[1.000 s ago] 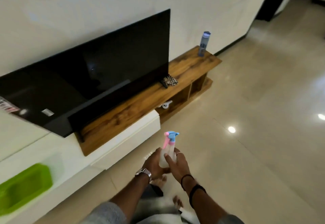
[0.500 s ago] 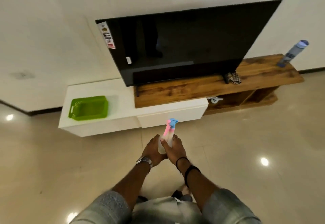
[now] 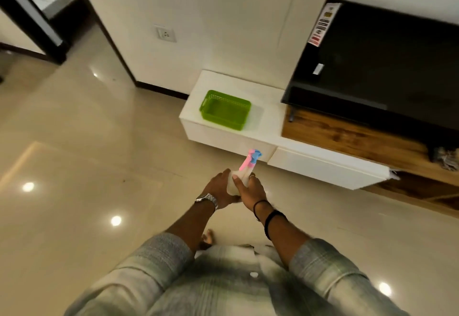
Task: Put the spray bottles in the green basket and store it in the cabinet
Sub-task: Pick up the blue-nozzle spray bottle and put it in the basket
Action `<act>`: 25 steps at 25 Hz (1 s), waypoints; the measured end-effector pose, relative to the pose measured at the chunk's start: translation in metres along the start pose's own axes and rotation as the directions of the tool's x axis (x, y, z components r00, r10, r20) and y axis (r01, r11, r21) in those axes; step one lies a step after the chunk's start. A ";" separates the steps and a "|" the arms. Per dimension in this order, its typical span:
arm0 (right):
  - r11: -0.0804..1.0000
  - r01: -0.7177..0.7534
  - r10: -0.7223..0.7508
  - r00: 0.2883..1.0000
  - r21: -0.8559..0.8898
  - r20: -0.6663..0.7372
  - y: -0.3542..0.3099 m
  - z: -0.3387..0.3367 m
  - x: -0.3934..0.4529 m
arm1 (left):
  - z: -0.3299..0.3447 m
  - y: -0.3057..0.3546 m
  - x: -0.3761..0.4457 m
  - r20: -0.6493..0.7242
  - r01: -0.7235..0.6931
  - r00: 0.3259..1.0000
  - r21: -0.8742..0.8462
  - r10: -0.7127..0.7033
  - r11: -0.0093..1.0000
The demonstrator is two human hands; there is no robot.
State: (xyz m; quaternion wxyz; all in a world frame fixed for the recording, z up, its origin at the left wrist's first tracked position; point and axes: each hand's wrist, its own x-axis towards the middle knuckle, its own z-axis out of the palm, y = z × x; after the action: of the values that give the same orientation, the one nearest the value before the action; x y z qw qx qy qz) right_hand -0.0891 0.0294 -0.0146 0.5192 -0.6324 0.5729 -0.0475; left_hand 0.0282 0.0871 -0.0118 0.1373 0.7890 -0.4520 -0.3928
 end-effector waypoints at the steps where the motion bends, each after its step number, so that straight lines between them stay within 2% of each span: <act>1: 1.000 0.011 -0.011 0.999 -0.021 0.037 -0.015 0.016 0.002 | -0.014 -0.017 -0.002 -0.008 0.011 1.000 -0.001 -0.011 1.000; 7: 0.977 0.080 -0.033 0.973 -0.200 0.231 -0.066 0.074 0.025 | -0.050 -0.074 -0.002 -0.069 0.090 0.993 -0.120 -0.099 0.989; 14: 0.960 0.065 0.039 0.932 -0.274 0.360 -0.097 0.095 0.087 | -0.092 -0.105 0.046 0.022 0.146 0.989 -0.089 -0.145 0.985; 20: 0.962 0.097 -0.004 0.940 -0.254 0.341 -0.172 0.081 0.196 | -0.167 -0.102 0.153 0.035 0.170 0.985 -0.026 -0.169 0.985; 25: 0.951 0.107 -0.015 0.953 -0.289 0.301 -0.204 0.046 0.267 | -0.197 -0.080 0.225 0.060 0.151 0.987 -0.052 -0.148 0.987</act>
State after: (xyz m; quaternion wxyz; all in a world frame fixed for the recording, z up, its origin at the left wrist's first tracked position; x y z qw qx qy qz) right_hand 0.1695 -0.1891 -0.0328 0.4944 -0.7218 0.4693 0.1195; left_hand 0.2872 -0.0808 -0.0407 0.1168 0.8052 -0.3838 -0.4367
